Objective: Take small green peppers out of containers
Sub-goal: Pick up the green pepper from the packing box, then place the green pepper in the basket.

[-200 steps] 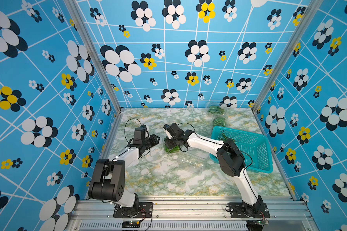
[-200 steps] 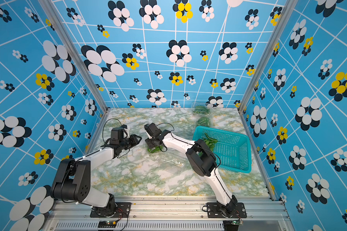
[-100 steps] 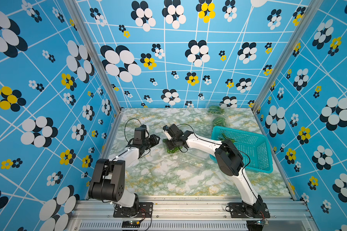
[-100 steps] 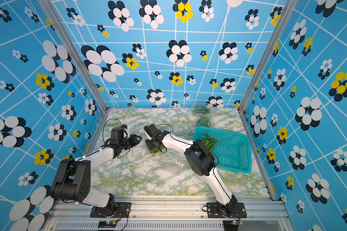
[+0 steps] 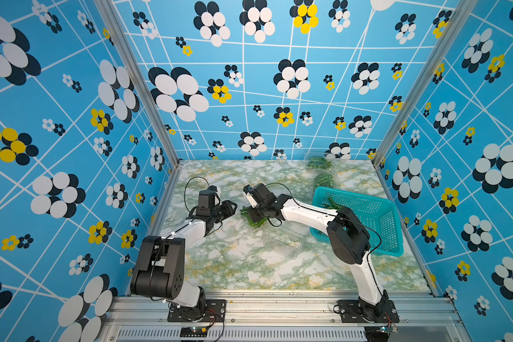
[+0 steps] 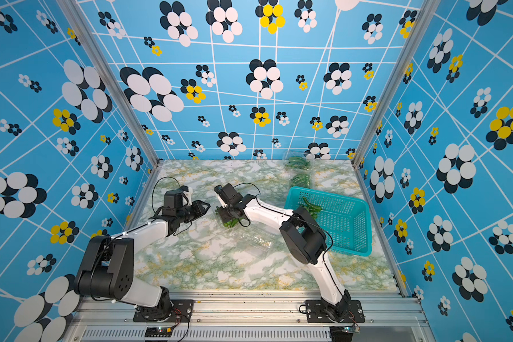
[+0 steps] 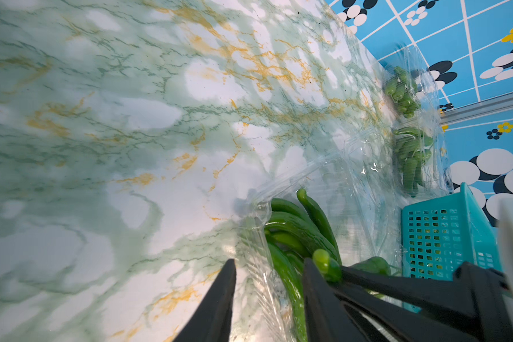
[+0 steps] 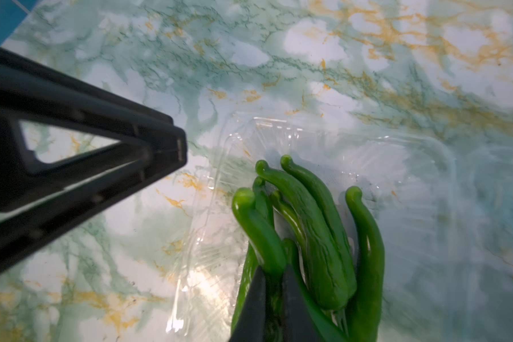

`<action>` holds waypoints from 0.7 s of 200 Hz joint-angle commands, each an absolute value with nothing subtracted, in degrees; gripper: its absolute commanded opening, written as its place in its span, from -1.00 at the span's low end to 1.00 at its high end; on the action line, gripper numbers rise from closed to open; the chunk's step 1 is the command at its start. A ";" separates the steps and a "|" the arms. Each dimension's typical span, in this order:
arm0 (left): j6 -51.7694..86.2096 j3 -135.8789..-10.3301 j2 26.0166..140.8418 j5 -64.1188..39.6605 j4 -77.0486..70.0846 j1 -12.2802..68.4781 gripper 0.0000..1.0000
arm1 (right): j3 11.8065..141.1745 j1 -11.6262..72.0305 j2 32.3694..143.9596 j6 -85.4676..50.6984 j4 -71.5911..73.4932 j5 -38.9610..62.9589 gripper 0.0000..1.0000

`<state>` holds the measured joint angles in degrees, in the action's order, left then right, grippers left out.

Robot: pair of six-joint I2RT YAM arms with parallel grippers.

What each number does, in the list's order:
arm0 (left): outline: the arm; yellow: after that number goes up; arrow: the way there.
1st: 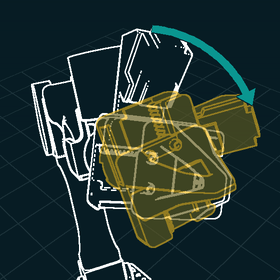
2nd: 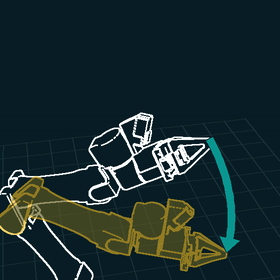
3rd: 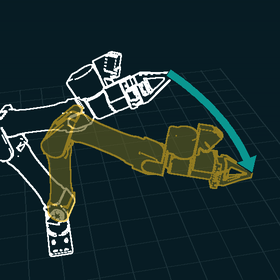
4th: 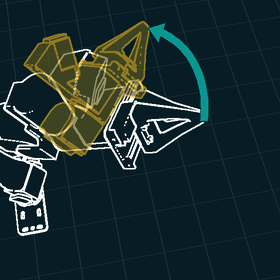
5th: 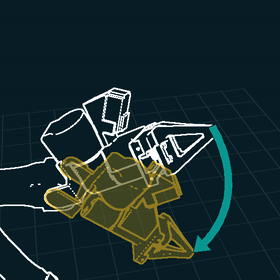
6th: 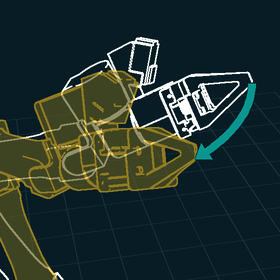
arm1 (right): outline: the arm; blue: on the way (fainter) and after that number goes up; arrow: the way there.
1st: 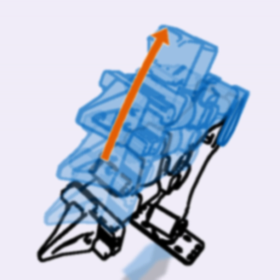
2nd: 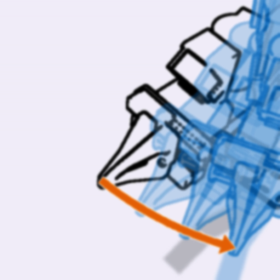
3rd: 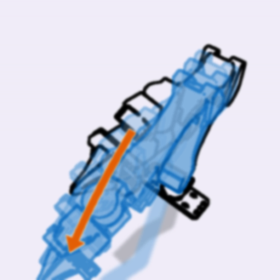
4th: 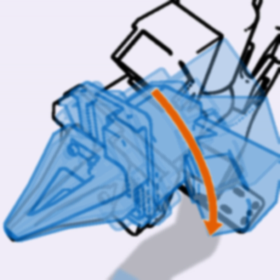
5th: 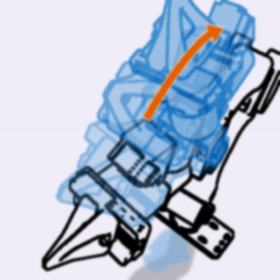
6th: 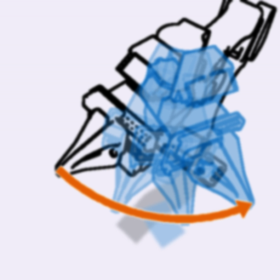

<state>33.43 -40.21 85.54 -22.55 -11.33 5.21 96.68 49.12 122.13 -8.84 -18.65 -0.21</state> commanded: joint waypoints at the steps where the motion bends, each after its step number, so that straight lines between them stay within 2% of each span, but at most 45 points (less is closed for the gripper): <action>1: 33.48 -38.66 82.49 -24.04 -15.21 4.79 -0.21 | 94.29 49.58 115.44 -5.66 -15.31 -4.25 -1.00; 72: 31.82 -36.00 77.29 -24.65 -19.88 7.17 -0.20 | 82.86 47.51 99.65 -0.61 -9.23 -19.40 -1.00; 140: 25.27 -37.86 75.98 -25.34 -19.69 14.93 -0.19 | 72.59 36.30 84.66 -3.75 -9.11 -34.67 -1.00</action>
<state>29.08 -36.75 76.16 -23.81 -19.35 13.17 75.79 39.66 88.29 -1.56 -9.93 -26.33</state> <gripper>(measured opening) 0.403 0.099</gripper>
